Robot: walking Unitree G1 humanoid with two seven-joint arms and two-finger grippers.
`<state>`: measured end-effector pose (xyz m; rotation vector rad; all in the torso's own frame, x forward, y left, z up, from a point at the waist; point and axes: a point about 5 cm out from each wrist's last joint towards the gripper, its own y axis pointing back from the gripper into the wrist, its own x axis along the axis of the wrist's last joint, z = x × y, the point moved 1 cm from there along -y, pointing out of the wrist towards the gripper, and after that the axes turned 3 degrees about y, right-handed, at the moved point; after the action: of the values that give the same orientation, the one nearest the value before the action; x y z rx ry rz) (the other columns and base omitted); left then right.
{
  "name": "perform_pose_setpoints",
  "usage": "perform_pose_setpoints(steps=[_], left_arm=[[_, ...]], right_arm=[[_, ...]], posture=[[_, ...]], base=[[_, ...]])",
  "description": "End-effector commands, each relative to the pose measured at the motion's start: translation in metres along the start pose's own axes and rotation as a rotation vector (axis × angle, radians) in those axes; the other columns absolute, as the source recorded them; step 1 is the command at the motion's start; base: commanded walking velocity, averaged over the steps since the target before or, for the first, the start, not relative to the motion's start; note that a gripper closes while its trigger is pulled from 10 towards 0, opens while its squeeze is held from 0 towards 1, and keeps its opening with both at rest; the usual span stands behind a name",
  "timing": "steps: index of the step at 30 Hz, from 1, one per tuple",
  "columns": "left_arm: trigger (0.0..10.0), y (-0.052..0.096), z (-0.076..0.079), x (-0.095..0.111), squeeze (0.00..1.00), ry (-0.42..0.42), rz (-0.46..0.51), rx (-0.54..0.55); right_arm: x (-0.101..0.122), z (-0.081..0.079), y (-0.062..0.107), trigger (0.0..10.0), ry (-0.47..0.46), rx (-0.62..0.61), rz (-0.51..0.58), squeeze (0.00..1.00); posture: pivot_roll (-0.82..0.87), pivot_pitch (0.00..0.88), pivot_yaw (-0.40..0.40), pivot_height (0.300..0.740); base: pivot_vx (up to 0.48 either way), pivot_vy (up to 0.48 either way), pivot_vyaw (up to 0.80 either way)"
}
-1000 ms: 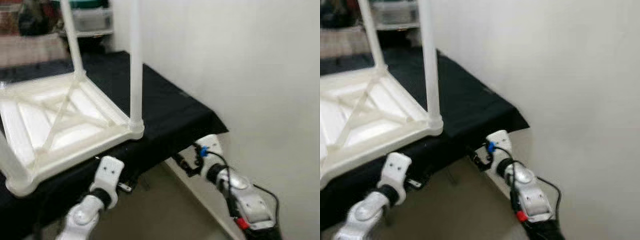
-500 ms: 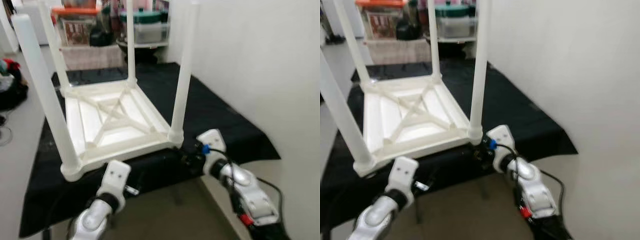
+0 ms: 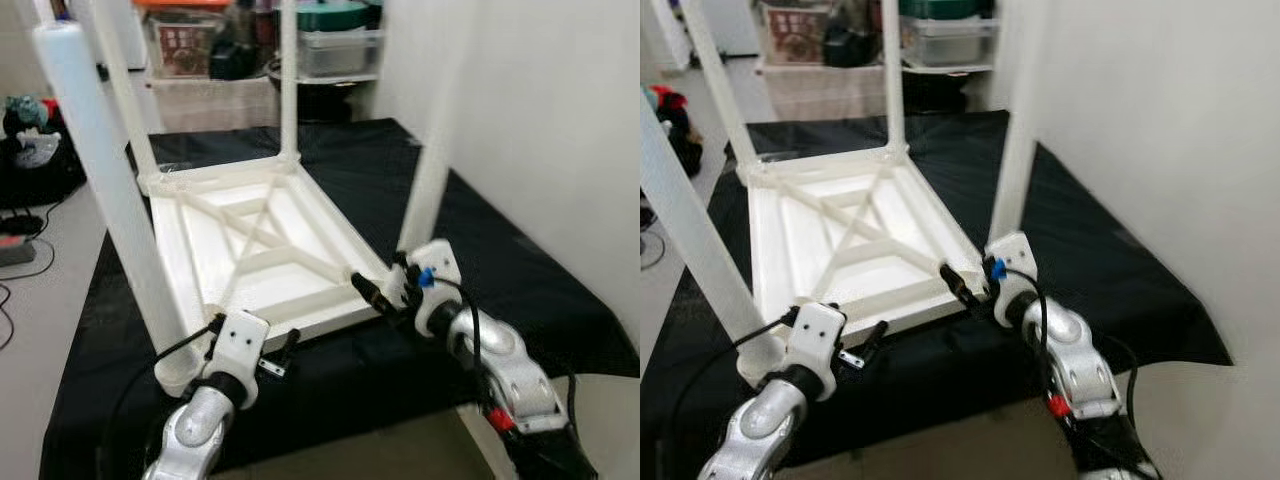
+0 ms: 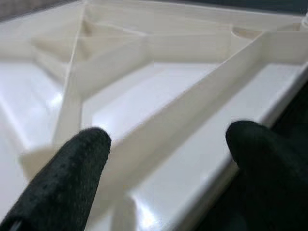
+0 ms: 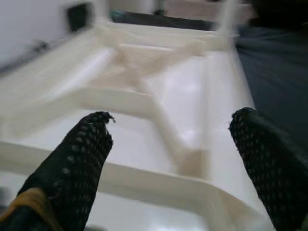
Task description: Building children table
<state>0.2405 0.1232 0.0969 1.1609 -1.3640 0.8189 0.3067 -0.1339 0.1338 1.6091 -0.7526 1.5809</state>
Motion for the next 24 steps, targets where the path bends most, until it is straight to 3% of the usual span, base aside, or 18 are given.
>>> perform_pose_setpoints(steps=[1, 3, 8, 12, 15, 16, 17, 18, 19, 24], left_arm=[[10.0, 0.0, 0.007, 0.0, 0.0, -0.021, 0.002, -0.033], [10.0, 0.0, 0.011, 0.003, 0.0, -0.058, 0.018, -0.065], [10.0, 0.0, 0.013, 0.004, 0.0, -0.07, 0.024, -0.074], [10.0, 0.0, 0.015, 0.006, 0.0, -0.092, 0.032, -0.093], [10.0, 0.0, 0.015, 0.01, 0.0, -0.117, 0.047, -0.1], [10.0, -0.002, 0.013, 0.012, 0.0, -0.131, 0.058, -0.099], [10.0, -0.002, 0.013, 0.012, 0.0, -0.131, 0.058, -0.099], [10.0, -0.004, 0.011, 0.015, 0.0, -0.14, 0.066, -0.094], [10.0, -0.007, 0.009, 0.017, 0.0, -0.156, 0.078, -0.093], [10.0, -0.013, 0.005, 0.023, 0.0, -0.203, 0.104, -0.102]], right_arm=[[0.0, 0.01, 0.015, 10.0, -0.034, 0.021, -0.005, 0.0], [0.004, 0.009, 0.034, 10.0, -0.064, 0.139, 0.003, 0.0], [0.007, 0.01, 0.045, 10.0, -0.065, 0.211, 0.015, 0.0], [0.024, 0.011, 0.055, 10.0, -0.083, 0.294, 0.102, 0.0], [0.042, 0.021, 0.056, 10.0, -0.12, 0.252, 0.206, 0.0], [0.055, 0.034, 0.054, 10.0, -0.15, 0.16, 0.287, 0.0], [0.055, 0.034, 0.054, 10.0, -0.15, 0.16, 0.287, 0.0], [0.067, 0.046, 0.054, 10.0, -0.181, 0.08, 0.367, 0.0], [0.081, 0.058, 0.057, 10.0, -0.217, 0.013, 0.451, 1.0], [0.12, 0.076, 0.069, 10.0, -0.216, -0.054, 0.617, 1.0]], posture=[[-0.06, 0.0, -0.09, 0.74], [-0.06, 0.0, -0.088, 0.74], [-0.06, 0.0, -0.086, 0.74], [-0.06, 0.0, -0.084, 0.74], [-0.06, 0.0, -0.085, 0.74], [-0.06, 0.0, -0.084, 0.74], [-0.06, 0.0, -0.084, 0.74], [-0.06, 0.0, -0.082, 0.74], [-0.06, 0.0, -0.078, 0.74], [-0.07, 0.0, -0.075, 0.74]], base=[[0.0, 0.0, 0.0], [0.0, 0.0, 0.0], [0.0, 0.0, 0.0], [0.0, 0.0, 0.0], [0.0, 0.0, 0.0], [0.0, 0.0, 0.0], [0.0, 0.0, 0.0], [0.0, 0.0, 0.0], [0.0, 0.0, 0.0], [0.0, 0.0, 0.0]])
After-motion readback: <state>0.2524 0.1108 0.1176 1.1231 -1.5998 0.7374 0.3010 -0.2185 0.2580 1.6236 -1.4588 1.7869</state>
